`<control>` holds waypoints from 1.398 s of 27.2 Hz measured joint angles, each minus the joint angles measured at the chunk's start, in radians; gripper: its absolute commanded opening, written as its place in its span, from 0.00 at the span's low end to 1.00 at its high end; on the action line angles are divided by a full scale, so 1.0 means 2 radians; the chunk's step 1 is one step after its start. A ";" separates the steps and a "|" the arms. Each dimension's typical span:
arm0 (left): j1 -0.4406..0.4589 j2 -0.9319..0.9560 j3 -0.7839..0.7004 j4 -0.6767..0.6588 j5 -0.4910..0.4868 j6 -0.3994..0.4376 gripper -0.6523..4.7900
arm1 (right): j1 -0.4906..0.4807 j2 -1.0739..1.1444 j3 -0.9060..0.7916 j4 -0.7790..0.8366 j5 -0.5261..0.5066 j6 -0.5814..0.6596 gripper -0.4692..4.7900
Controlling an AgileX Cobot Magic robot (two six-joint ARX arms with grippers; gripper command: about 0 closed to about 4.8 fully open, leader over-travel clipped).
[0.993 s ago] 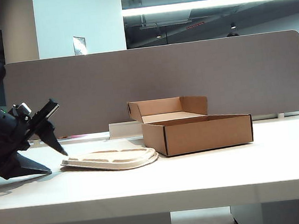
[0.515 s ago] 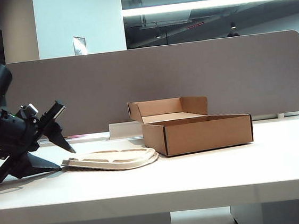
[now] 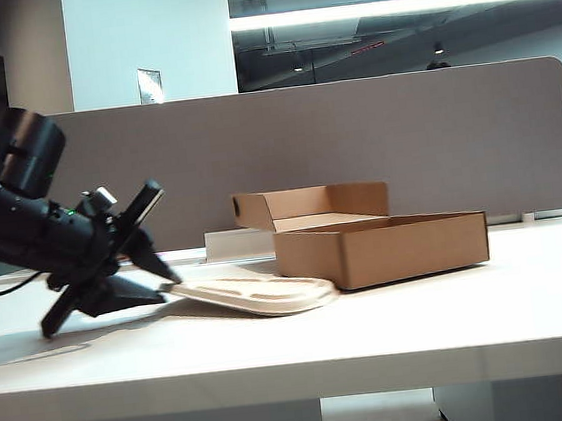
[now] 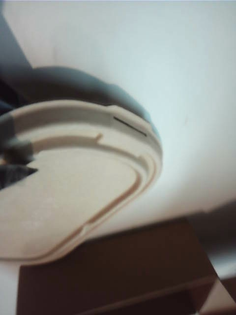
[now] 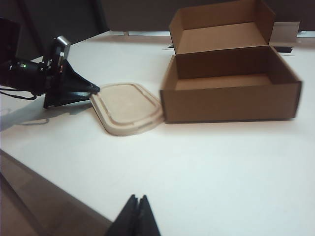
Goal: Pick up the lid and place it into the paper box.
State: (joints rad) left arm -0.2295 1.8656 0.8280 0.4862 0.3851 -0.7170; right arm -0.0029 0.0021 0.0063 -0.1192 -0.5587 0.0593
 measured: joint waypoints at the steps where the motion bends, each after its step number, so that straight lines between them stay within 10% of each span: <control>1: -0.002 0.001 0.001 0.000 0.001 -0.001 0.25 | 0.000 0.000 0.000 0.000 0.000 0.000 0.07; 10: -0.006 0.001 0.019 0.014 0.015 -0.011 0.11 | 0.000 0.000 0.000 0.000 0.000 0.000 0.07; 38: -0.054 -0.097 0.153 -0.021 0.056 -0.015 0.11 | 0.000 0.000 0.000 0.001 0.021 0.000 0.07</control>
State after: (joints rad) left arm -0.3370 1.6726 1.1339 0.4450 0.4976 -0.7471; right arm -0.0029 0.0021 0.0063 -0.1177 -0.5163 0.0593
